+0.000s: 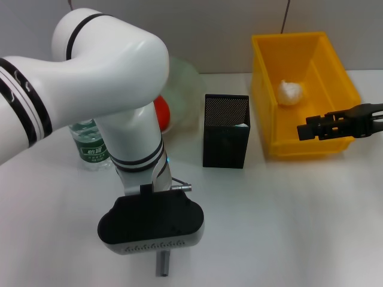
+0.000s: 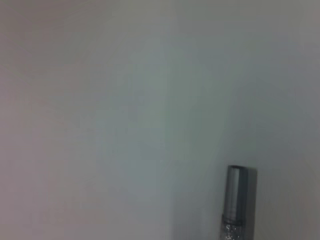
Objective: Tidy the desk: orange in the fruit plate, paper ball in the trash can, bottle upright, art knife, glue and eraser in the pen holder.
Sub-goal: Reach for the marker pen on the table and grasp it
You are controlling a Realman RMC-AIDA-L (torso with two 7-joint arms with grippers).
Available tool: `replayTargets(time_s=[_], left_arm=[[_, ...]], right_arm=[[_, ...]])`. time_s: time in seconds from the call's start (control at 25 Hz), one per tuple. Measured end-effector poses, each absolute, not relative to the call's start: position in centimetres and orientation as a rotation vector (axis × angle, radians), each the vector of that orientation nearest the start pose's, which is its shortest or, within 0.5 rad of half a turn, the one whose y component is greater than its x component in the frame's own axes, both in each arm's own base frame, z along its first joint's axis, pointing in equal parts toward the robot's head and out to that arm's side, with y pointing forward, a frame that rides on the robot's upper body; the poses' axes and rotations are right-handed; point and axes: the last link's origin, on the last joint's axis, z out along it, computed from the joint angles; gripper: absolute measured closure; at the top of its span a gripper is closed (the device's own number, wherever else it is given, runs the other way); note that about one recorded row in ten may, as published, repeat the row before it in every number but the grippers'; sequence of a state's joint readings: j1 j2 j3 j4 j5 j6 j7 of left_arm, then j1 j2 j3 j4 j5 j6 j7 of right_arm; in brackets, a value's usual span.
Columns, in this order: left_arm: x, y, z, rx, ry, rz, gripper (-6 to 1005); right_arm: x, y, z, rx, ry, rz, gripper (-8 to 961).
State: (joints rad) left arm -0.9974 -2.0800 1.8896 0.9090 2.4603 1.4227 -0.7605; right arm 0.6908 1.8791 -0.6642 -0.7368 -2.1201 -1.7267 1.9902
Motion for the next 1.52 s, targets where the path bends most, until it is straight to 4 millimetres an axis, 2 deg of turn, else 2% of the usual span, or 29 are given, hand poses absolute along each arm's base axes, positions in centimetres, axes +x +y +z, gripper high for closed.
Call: replayTargets(time_s=[0.32,1.28,1.52], left_arm=[[-13.18,34.92,-10.22,-2.51,2.406,0.969,620],[-13.52,34.81,-10.49,-2.497,2.422,0.989,791],[-13.56,34.83,-10.5,-2.497,2.421,0.991,806]], right_arm=[[22.99,37.59,8.79,-2.752,1.103,0.533,257],[22.93,37.6,8.85,-2.751,1.099,0.544,257],[22.96,37.61,8.91,-2.747,1.099,0.549,257]])
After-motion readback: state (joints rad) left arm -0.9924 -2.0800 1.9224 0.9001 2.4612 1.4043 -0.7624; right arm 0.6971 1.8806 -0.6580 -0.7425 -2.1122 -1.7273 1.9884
